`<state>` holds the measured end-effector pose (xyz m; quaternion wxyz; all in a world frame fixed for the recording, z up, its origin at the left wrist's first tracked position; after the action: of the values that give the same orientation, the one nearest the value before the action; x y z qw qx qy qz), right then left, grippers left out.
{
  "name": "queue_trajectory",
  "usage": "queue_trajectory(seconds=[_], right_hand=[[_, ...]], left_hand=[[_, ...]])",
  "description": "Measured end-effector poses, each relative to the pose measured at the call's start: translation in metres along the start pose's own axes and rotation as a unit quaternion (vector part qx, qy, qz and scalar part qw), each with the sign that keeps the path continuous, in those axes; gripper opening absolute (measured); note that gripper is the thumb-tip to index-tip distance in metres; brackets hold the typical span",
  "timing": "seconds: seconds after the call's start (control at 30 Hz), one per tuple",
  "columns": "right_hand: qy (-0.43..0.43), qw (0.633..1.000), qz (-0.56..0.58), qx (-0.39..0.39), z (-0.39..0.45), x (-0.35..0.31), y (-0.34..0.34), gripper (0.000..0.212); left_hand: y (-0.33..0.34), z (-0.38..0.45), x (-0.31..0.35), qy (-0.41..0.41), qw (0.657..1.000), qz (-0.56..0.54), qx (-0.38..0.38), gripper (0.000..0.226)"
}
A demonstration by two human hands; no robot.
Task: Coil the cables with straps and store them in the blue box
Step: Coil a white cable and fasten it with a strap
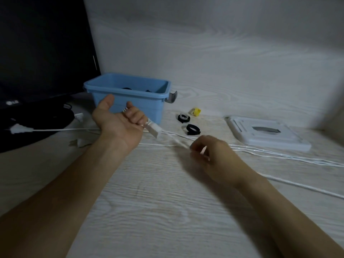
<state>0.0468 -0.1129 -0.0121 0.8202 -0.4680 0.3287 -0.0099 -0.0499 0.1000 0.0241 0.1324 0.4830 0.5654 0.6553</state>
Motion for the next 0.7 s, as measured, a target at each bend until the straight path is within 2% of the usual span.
queue_trajectory(seconds=[0.1, 0.17, 0.2, 0.23, 0.3, 0.37, 0.43, 0.5, 0.57, 0.63, 0.67, 0.7], right_hand=[[-0.034, 0.996, -0.012, -0.078, -0.004, -0.007, 0.011, 0.022], [-0.076, 0.993, 0.028, -0.087, -0.006, -0.017, 0.014, 0.027], [-0.097, 0.99, 0.052, -0.085, -0.007, -0.021, 0.015, 0.027], [-0.114, 0.988, 0.071, -0.077, -0.007, -0.025, 0.015, 0.025], [-0.137, 0.986, 0.086, -0.045, -0.006, -0.028, 0.014, 0.023], [-0.15, 0.985, 0.088, 0.006, -0.004, -0.027, 0.01, 0.021], [-0.147, 0.982, 0.099, 0.069, -0.002, -0.025, 0.003, 0.019], [-0.124, 0.978, 0.112, 0.125, -0.001, -0.021, -0.006, 0.016], [-0.106, 0.972, 0.126, 0.166, -0.001, -0.02, -0.011, 0.01], [-0.087, 0.967, 0.154, 0.183, -0.002, -0.02, -0.012, 0.011], [-0.081, 0.966, 0.159, 0.185, -0.001, -0.02, -0.012, 0.012], [-0.076, 0.967, 0.158, 0.185, -0.001, -0.019, -0.012, 0.013]], left_hand=[[0.005, 0.001, -0.007, 0.024, 0.999, 0.039, 0.002, 0.033], [0.007, 0.004, -0.016, 0.06, 0.987, 0.151, -0.004, 0.033], [0.007, 0.004, -0.02, 0.106, 0.964, 0.242, -0.008, 0.031], [0.006, 0.003, -0.023, 0.157, 0.922, 0.353, -0.016, 0.027], [0.006, -0.003, -0.027, 0.213, 0.807, 0.544, -0.082, 0.017], [0.004, -0.01, -0.034, 0.188, 0.733, 0.631, -0.172, 0.015], [0.002, -0.016, -0.039, 0.149, 0.691, 0.674, -0.215, 0.016], [0.003, -0.02, -0.042, 0.096, 0.692, 0.673, -0.243, 0.019], [0.006, -0.024, -0.043, 0.03, 0.696, 0.659, -0.284, 0.038], [0.007, -0.03, -0.046, -0.03, 0.655, 0.677, -0.335, 0.059], [0.007, -0.034, -0.048, -0.046, 0.635, 0.687, -0.35, 0.06], [0.007, -0.036, -0.05, -0.057, 0.63, 0.69, -0.352, 0.057]])
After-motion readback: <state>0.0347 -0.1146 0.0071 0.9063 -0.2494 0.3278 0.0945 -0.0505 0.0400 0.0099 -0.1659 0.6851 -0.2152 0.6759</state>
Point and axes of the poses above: each hand's wrist, its own z-axis towards the middle knuckle, its own y-axis out of the palm, x = y × z, the point moved 2 cm from there along z, towards the middle knuckle, and after that the axes turned 5 degrees about z, right-handed, at the moved point
